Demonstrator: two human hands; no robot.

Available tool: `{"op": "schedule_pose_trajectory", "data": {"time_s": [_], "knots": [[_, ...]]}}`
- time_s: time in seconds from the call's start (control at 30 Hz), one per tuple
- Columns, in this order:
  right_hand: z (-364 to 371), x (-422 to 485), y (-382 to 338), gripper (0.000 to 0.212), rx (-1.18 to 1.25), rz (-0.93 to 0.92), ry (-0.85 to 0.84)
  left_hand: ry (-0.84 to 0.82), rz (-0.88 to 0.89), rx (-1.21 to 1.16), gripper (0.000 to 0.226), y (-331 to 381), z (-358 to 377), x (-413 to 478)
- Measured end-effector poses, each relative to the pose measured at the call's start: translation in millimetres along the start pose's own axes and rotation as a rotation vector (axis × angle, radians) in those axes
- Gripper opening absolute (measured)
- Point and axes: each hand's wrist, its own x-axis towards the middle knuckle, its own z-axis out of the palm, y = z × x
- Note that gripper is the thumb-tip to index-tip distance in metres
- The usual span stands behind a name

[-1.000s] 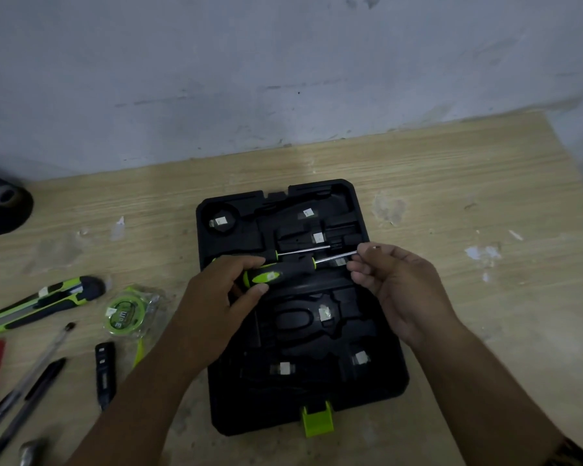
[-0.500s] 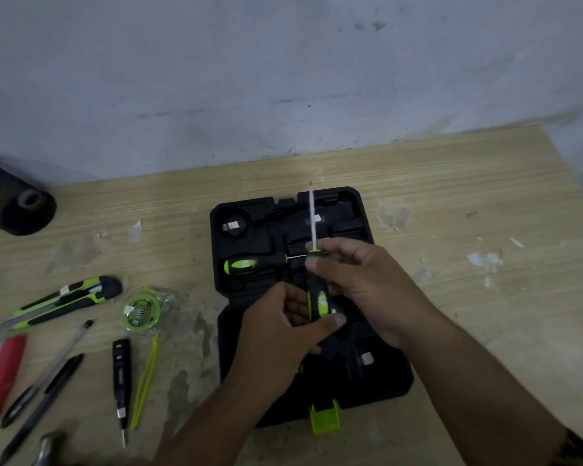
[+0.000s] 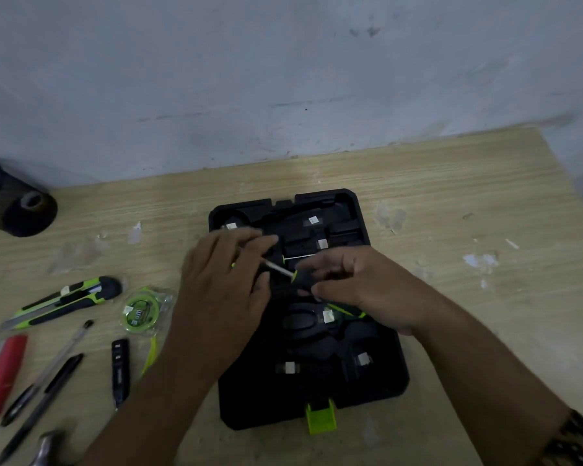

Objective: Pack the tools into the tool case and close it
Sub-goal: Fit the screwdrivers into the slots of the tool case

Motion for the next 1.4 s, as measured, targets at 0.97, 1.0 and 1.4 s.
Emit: {"op": "schedule_pose_trajectory", "data": {"time_s": [0.97,1.0,1.4], "knots": [[-44,28,39,0.038,-0.826,-0.236,0.316,-0.122,-0.004,0.125,0.025,-42,46,-4],[-45,27,38,0.038,-0.830,-0.244,0.312,-0.119,0.000,0.130,0.024,-42,47,-3],[-44,26,34,0.029,-0.894,-0.292,0.300,-0.111,0.048,0.184,0.018,-43,48,-1]]}}
